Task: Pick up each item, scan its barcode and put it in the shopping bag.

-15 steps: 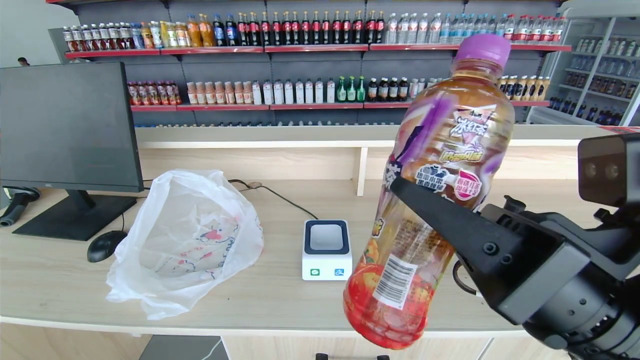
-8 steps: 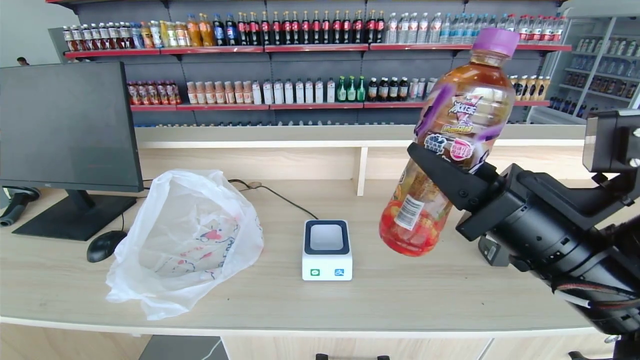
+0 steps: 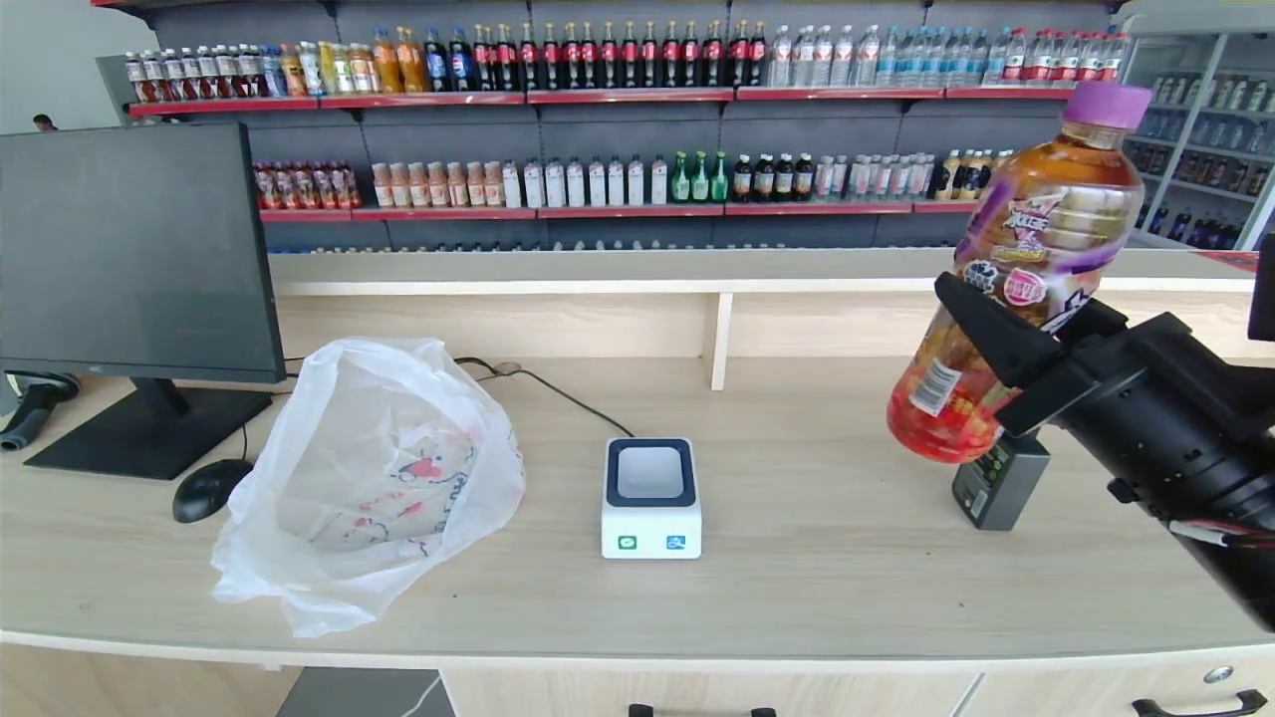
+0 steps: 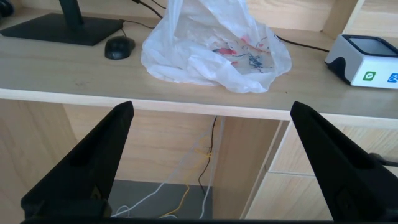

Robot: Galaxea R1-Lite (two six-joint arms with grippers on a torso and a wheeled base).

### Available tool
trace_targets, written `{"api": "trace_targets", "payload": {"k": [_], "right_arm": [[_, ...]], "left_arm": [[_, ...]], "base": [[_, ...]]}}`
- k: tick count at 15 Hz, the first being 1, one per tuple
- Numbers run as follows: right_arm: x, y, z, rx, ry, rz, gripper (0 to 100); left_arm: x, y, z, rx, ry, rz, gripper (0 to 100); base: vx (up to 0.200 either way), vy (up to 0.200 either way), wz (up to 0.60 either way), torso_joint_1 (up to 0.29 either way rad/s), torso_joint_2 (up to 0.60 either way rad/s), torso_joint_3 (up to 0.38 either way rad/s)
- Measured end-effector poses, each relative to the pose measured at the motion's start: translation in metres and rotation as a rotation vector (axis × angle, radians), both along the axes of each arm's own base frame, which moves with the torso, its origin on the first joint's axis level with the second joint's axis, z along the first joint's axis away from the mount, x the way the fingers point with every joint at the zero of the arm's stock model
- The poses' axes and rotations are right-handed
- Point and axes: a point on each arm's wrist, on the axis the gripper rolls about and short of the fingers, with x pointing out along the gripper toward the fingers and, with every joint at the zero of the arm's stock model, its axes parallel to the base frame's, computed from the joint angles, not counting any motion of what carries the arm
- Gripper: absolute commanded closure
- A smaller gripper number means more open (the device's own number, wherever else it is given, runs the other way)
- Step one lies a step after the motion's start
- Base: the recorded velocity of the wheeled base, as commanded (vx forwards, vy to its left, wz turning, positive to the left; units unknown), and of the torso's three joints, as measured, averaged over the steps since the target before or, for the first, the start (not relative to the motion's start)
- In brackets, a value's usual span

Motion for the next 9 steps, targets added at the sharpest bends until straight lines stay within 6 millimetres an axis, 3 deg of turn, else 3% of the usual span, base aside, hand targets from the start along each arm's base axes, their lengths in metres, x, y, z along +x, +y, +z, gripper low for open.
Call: {"api": "trace_targets", "payload": {"k": [6, 8, 9], "right_arm": [[-0.002, -0.015, -0.004, 0.022, 0.029, -0.053, 100], [0.0, -0.016, -0.005, 0.042, 0.042, -0.049, 100], [0.0, -0.018, -0.006, 0.044, 0.045, -0.056, 100]], "left_arm": [[0.0, 0.0, 0.0, -0.006, 0.0, 0.002, 0], [0.0, 0.0, 0.0, -0.007, 0.0, 0.003, 0], [0.0, 0.0, 0.0, -0.007, 0.0, 0.003, 0]], "base": [[0.0, 0.0, 0.0, 0.0, 0.0, 0.0], [-0.2, 0.0, 0.0, 0.007, 0.0, 0.0], [0.0, 0.0, 0.0, 0.0, 0.0, 0.0]]}}
